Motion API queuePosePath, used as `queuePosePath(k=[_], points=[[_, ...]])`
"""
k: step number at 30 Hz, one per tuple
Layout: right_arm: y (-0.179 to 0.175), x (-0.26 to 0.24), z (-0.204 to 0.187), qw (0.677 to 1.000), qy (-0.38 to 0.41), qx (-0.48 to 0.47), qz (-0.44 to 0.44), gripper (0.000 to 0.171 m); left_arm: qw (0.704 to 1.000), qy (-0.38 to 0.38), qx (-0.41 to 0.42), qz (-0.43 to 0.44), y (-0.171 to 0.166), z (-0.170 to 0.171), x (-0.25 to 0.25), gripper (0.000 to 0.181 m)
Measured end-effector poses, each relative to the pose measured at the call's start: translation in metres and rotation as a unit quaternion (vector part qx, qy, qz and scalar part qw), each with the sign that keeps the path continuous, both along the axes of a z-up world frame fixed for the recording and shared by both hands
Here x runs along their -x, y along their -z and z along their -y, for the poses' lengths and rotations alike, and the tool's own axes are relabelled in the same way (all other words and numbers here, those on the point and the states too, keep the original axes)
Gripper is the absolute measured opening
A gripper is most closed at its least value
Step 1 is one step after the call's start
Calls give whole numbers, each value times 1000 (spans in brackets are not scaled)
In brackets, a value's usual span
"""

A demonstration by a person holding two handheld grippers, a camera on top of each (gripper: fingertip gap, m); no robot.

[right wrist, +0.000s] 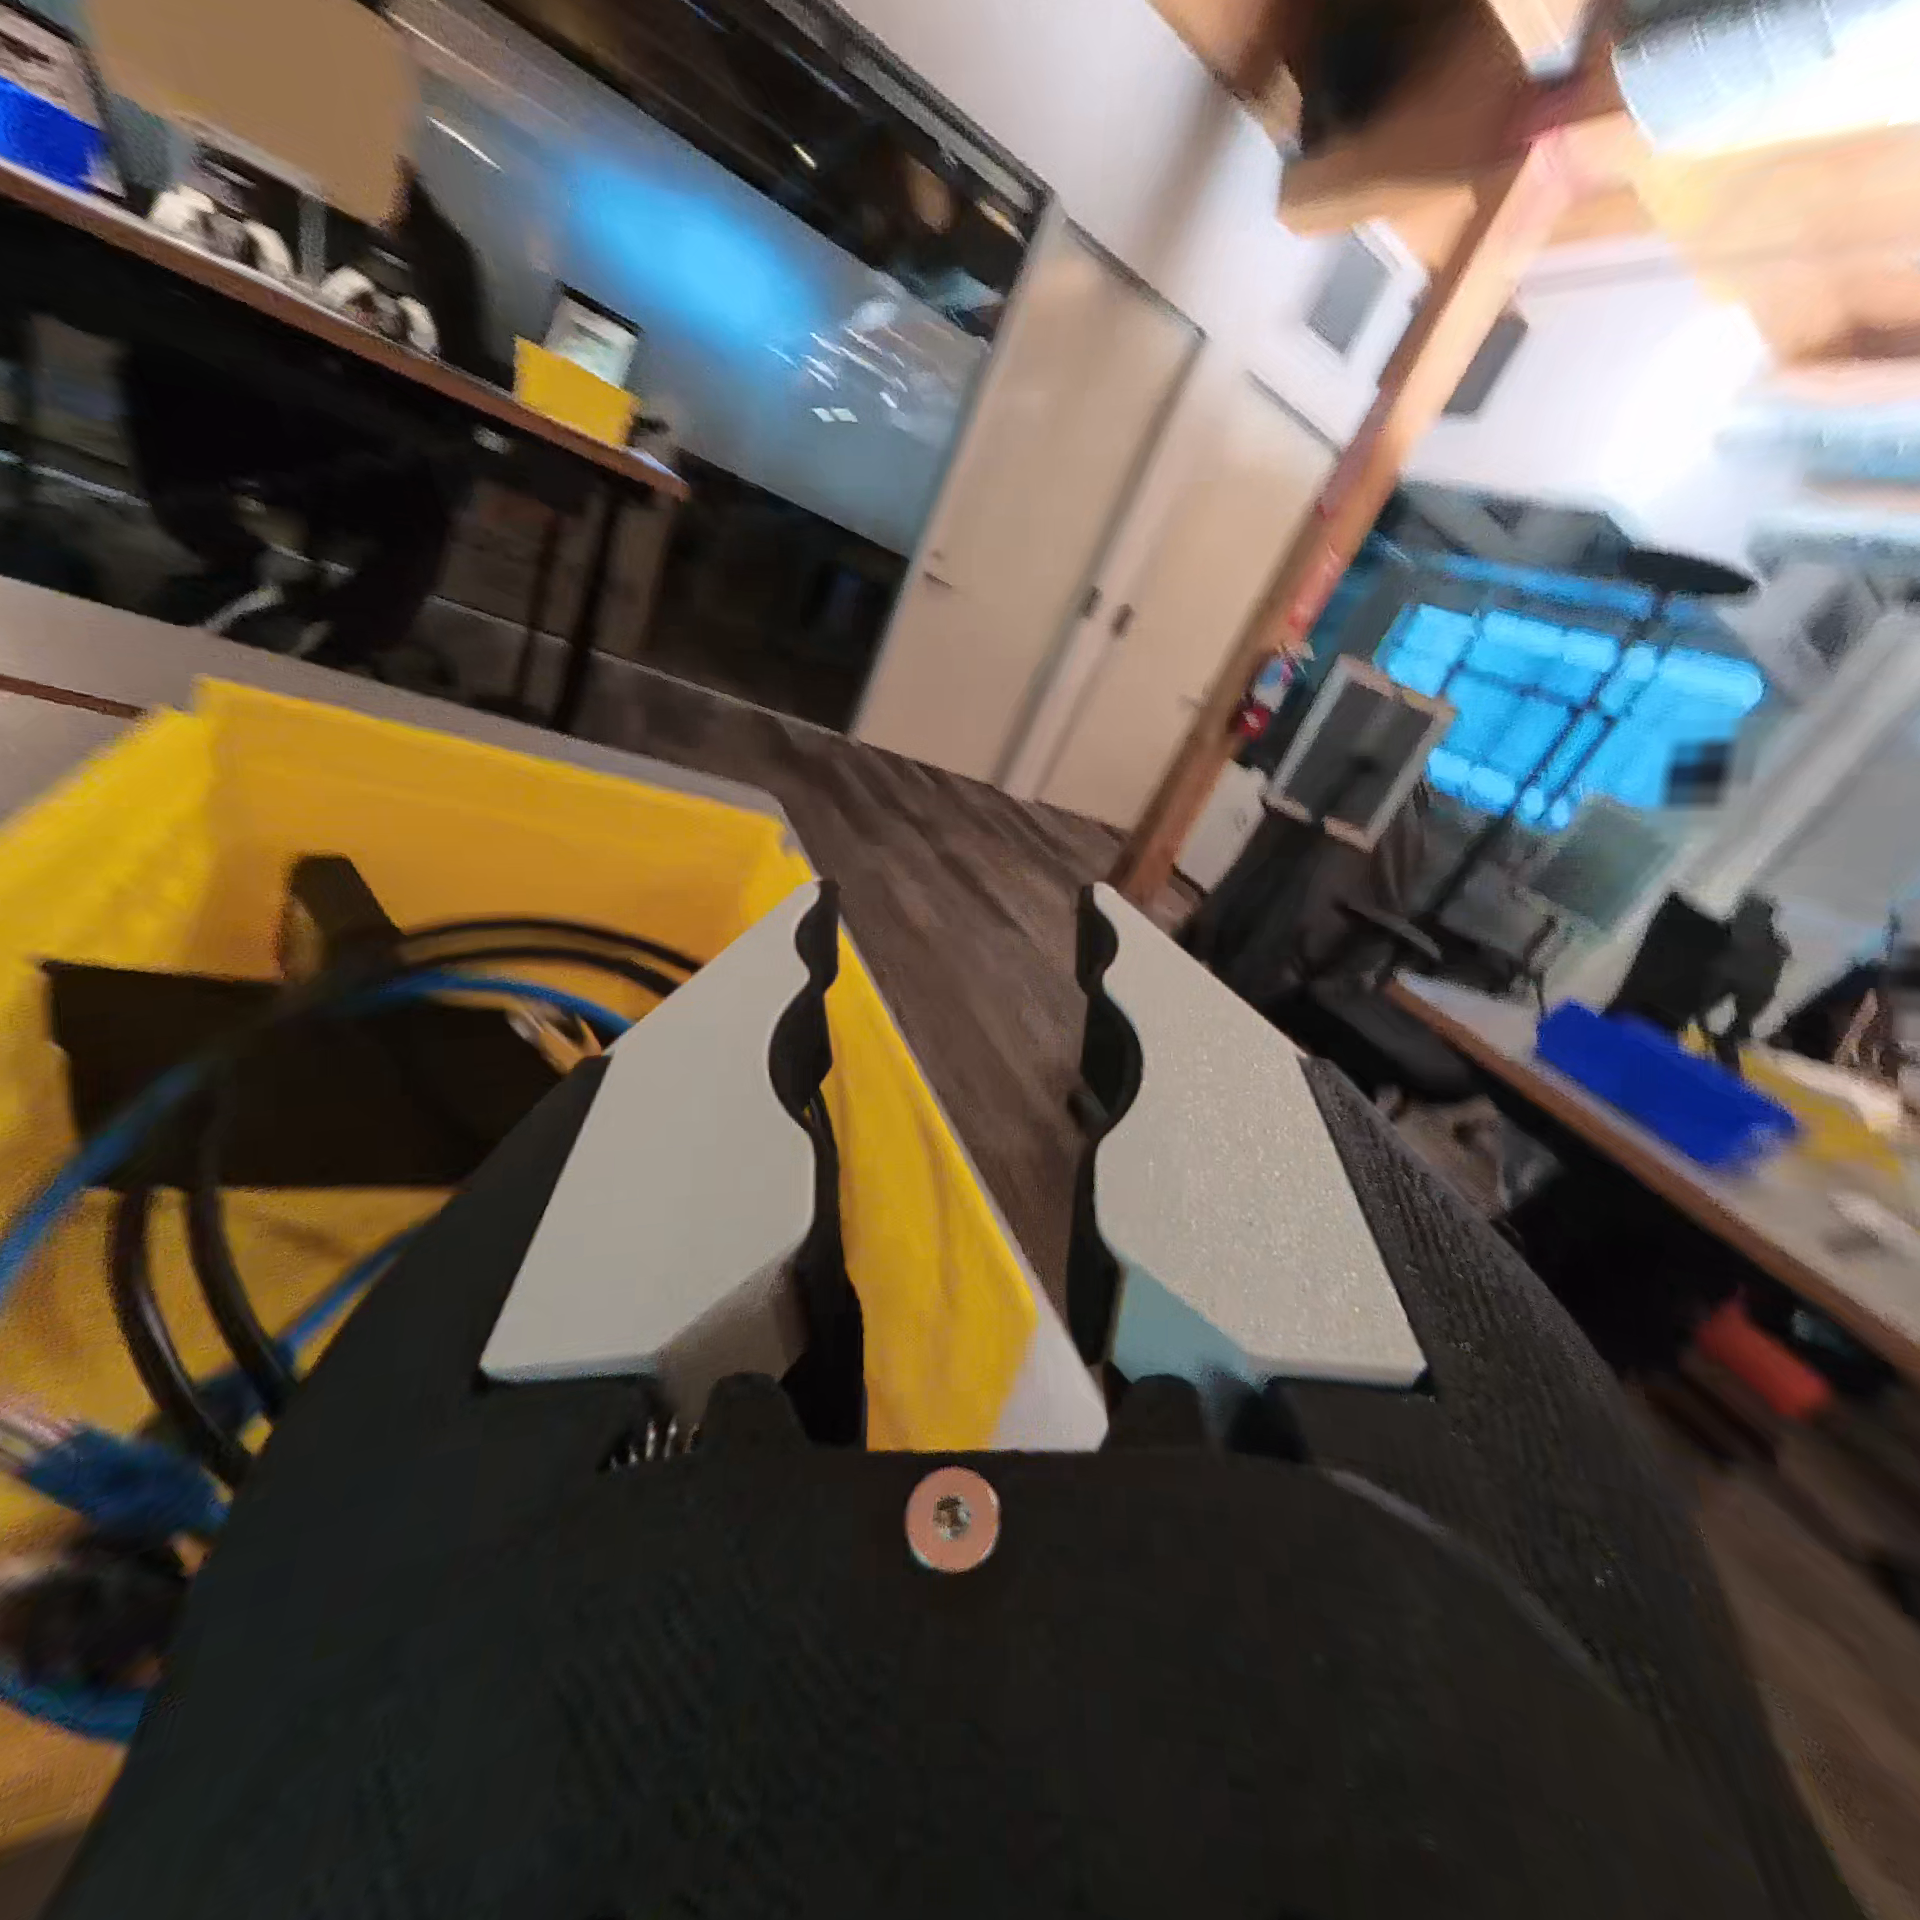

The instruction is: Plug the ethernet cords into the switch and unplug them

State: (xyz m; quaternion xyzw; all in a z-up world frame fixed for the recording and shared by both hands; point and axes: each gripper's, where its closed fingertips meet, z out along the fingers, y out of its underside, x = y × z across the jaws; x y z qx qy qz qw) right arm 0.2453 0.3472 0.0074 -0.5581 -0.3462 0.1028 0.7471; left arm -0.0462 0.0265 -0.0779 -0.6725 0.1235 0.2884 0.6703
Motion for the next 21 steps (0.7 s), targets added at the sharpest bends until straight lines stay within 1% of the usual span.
queuePosePath(k=[1, 2, 5, 7, 11, 13, 14, 17, 19, 20, 21], points=[[13, -13, -8, 1000, 9, 21, -6, 44, 1000, -10, -1, 5, 0, 2, 3, 70], [25, -17, -15, 999, -1, 44, -1, 44, 1000, -20, -1, 11, 1, 5, 6, 72], [66, -22, -34, 986, -24, 158, 40, 50, 999, -45, 3, 23, 3, 14, 6, 79], [80, -23, -39, 977, -41, 207, 23, 52, 997, -70, 9, 21, 4, 22, 3, 84], [106, -16, -39, 954, -92, 283, 28, 43, 992, -119, 13, 31, -3, 45, -14, 100], [115, -12, -37, 946, -108, 303, 32, 31, 985, -174, 16, 13, -16, 66, -16, 104], [114, -11, -38, 945, -112, 308, 24, 28, 975, -219, 18, 8, -24, 83, -10, 106], [114, -9, -39, 939, -125, 321, 17, 22, 942, -331, 34, 40, -39, 137, 12, 115], [114, -10, -40, 938, -128, 322, 8, 14, 922, -376, 66, 59, -35, 171, 26, 108], [114, -11, -39, 936, -132, 325, 4, 6, 917, -384, 80, 70, -29, 183, 31, 99], [113, -10, -37, 934, -142, 328, 2, 3, 909, -395, 95, 89, -20, 196, 36, 97]])
